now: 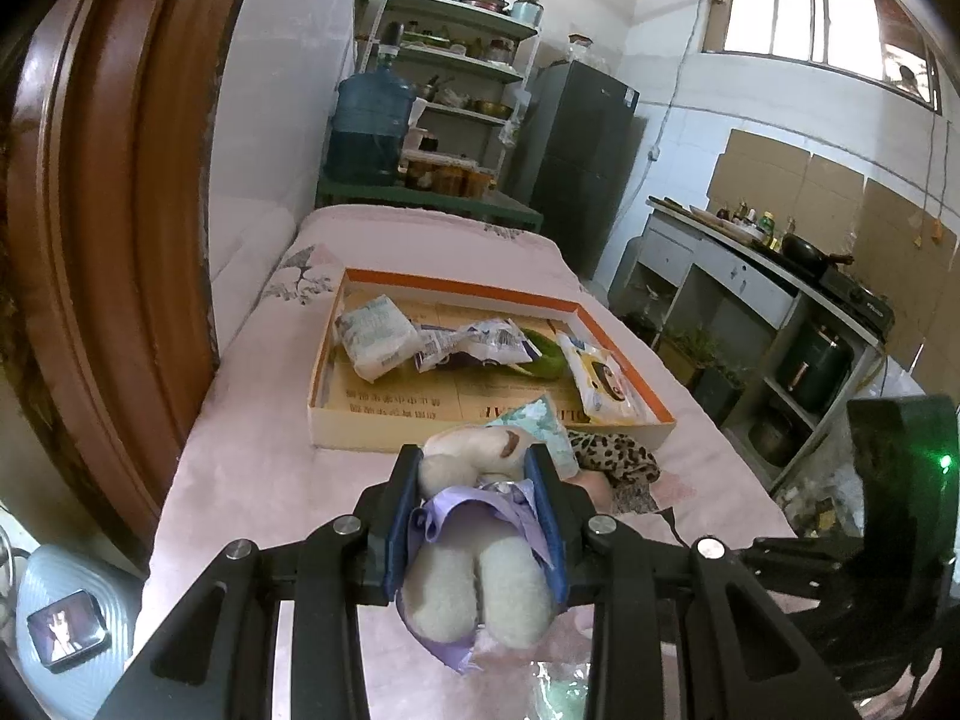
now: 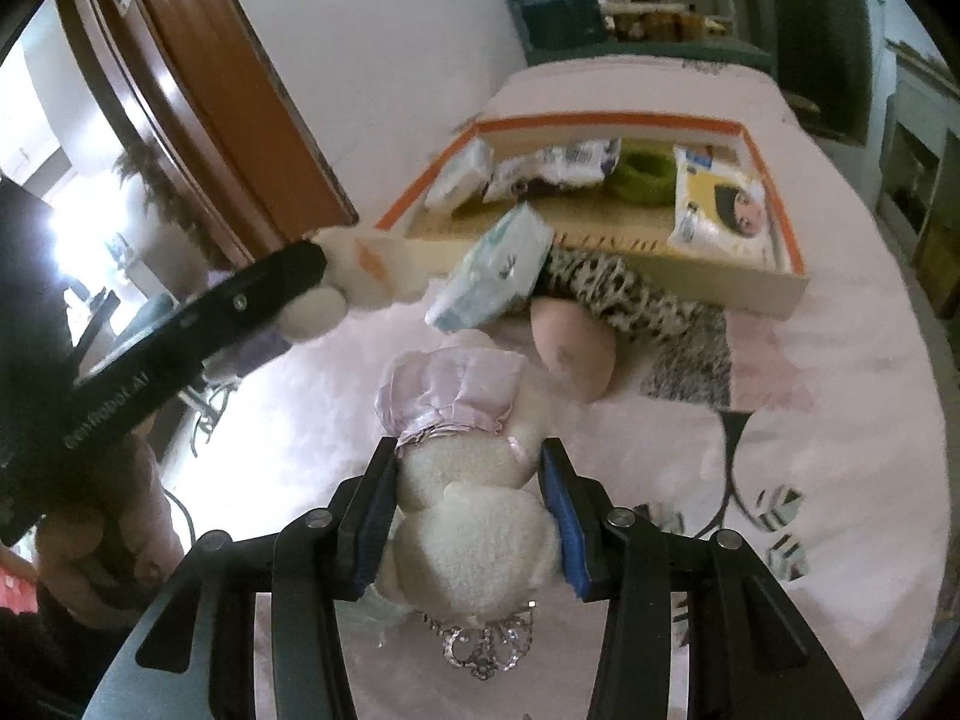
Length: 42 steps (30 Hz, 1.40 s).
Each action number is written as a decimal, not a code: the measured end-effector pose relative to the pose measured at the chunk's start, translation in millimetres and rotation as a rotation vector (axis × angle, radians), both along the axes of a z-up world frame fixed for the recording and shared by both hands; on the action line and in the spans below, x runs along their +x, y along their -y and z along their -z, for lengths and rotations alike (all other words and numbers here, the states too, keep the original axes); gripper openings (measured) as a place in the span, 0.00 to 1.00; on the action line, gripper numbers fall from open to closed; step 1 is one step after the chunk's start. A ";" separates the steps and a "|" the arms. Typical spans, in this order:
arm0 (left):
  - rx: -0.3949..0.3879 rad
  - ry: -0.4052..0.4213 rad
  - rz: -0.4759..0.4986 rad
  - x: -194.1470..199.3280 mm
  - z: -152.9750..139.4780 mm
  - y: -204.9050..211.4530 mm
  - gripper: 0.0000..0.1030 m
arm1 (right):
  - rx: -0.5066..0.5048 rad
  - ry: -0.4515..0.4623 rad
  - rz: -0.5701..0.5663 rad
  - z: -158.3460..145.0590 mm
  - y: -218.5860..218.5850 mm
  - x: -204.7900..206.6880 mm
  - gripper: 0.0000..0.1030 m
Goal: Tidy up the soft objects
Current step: 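Carry both teddy bears with both tools over the box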
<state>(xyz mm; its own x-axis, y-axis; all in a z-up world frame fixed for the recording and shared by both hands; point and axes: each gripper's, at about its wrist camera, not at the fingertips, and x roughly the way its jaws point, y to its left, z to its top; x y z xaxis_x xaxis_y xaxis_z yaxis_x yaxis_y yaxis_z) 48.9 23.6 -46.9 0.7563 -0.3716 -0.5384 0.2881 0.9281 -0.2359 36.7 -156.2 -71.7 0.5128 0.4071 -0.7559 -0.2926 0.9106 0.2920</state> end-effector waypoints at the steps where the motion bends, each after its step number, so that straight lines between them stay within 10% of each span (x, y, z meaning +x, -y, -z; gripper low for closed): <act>1: -0.001 0.004 -0.002 -0.3 -0.9 -0.2 0.34 | -0.001 0.011 0.001 -3.6 0.6 -0.7 0.46; 42: 0.020 0.058 -0.075 52.0 -40.6 21.9 0.34 | -0.009 0.192 0.128 -54.8 31.4 56.5 0.46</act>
<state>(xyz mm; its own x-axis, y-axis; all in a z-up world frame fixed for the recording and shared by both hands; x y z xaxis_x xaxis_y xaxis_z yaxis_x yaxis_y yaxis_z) 100.9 1.6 -6.4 0.8119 -0.3025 -0.4994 0.2306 0.9519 -0.2017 93.1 -187.6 -16.9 0.6945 0.3236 -0.6426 -0.2244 0.9460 0.2340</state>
